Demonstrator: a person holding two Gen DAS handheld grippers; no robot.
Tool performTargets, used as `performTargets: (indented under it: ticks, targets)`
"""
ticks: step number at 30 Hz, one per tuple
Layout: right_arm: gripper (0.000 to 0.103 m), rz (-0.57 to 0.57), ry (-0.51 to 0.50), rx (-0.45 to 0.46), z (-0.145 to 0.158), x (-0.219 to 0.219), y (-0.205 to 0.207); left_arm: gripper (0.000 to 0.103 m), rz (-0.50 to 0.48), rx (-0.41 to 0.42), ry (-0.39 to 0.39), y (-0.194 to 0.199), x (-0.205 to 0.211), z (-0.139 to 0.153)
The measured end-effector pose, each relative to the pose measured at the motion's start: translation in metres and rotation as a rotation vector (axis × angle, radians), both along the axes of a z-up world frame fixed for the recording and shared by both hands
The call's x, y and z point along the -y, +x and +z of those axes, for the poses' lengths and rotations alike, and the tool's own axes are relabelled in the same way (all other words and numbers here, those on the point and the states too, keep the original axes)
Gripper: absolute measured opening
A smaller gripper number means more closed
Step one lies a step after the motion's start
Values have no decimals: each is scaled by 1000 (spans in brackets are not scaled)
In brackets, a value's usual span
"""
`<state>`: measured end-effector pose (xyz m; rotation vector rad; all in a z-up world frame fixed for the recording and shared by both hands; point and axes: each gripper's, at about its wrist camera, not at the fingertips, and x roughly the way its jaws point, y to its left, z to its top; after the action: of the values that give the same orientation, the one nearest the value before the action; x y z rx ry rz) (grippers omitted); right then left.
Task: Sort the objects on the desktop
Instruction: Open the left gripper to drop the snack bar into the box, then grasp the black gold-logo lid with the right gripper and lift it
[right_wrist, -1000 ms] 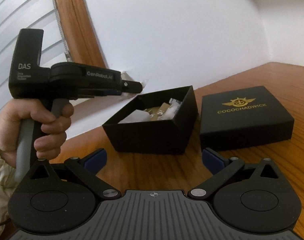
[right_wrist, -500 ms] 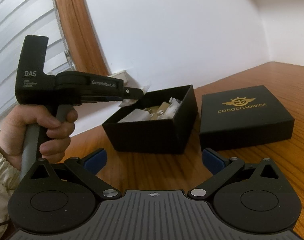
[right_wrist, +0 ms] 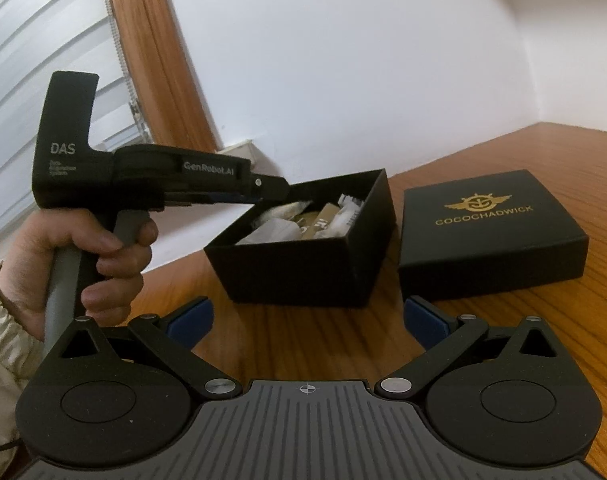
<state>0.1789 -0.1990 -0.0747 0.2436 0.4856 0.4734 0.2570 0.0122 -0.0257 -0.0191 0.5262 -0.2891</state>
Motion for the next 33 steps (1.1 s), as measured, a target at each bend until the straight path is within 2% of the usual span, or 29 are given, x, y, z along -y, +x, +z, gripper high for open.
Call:
performTargets:
  ticks: [9,13,18,21,22,23,24,26,33]
  targets:
    - [101,-55,54,69,6,24,-8,36,-67,-5,-56,-16,16,13]
    - [101,-119,-1,104,20,60,-5,36,-106,-6,-66,-30,38,16]
    - [100,-192,-14,144,38,106,1,36,-140,-21,-55,-39,69,11]
    - [92,-197,-23,170,46,125,6,35,-151,-39,-55,-44,86,4]
    - [82,-193,-31,171,48,130,9,35,-152,-44,-53,-45,92,1]
    - [72,-188,-41,165,48,132,12,29,-151,-49,-53,-46,96,-1]
    - [70,-183,-52,158,48,134,16,20,-152,-55,-56,-47,99,-3]
    - [60,-171,-65,153,46,136,24,18,-157,-66,-58,-49,105,-7]
    - [60,-99,-84,136,41,133,41,18,-94,-70,-3,-55,121,-17]
